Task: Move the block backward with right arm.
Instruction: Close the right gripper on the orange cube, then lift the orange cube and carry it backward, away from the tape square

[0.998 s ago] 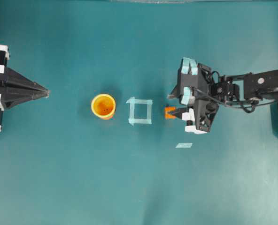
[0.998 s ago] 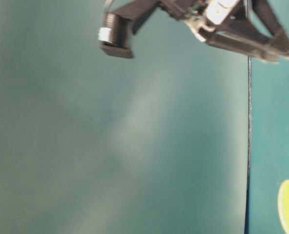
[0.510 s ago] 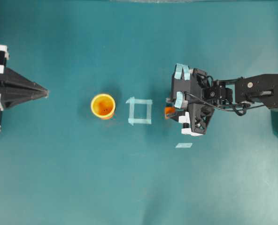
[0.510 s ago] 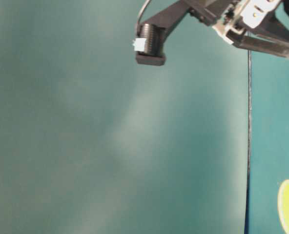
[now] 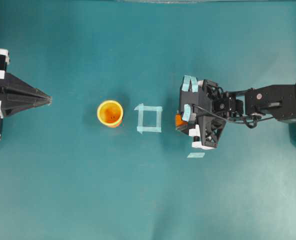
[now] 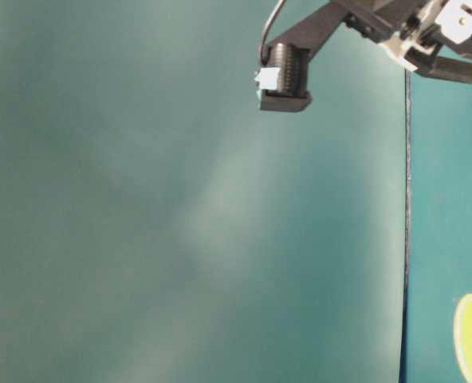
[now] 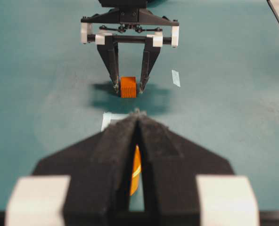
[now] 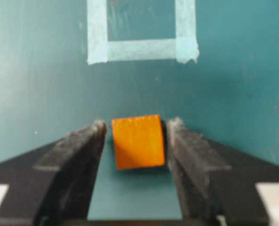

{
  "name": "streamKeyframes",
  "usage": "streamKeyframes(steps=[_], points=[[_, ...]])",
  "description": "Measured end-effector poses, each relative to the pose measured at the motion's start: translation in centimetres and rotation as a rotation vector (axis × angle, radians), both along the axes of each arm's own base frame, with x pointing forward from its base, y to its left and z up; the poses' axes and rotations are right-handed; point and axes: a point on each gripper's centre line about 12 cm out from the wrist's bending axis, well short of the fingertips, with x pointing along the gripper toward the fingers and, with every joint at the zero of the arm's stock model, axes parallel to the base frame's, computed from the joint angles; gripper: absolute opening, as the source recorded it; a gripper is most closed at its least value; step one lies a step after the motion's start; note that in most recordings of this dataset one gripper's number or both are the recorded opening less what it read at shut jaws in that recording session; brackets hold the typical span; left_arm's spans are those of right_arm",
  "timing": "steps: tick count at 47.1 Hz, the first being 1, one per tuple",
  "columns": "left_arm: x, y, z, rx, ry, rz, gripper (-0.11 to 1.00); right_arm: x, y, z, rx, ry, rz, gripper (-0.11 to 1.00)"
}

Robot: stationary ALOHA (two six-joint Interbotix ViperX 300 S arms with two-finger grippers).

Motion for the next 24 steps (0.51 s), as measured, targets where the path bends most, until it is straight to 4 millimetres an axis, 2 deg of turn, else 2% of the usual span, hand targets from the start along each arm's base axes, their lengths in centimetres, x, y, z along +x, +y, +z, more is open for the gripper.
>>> streamKeyframes(steps=[10,19,24], points=[[-0.07,-0.03,0.07,-0.003,-0.003,-0.001,0.00,0.07,0.05,0.01,-0.001,-0.003,0.003,0.54],[-0.07,0.00,0.07,0.002,-0.003,0.000,0.00,0.02,0.05,-0.04,0.000,0.003,0.002,0.40],[-0.06,0.00,0.14,0.003,-0.005,0.000,0.00,0.14,0.05,0.05,0.002,0.014,0.001,0.40]])
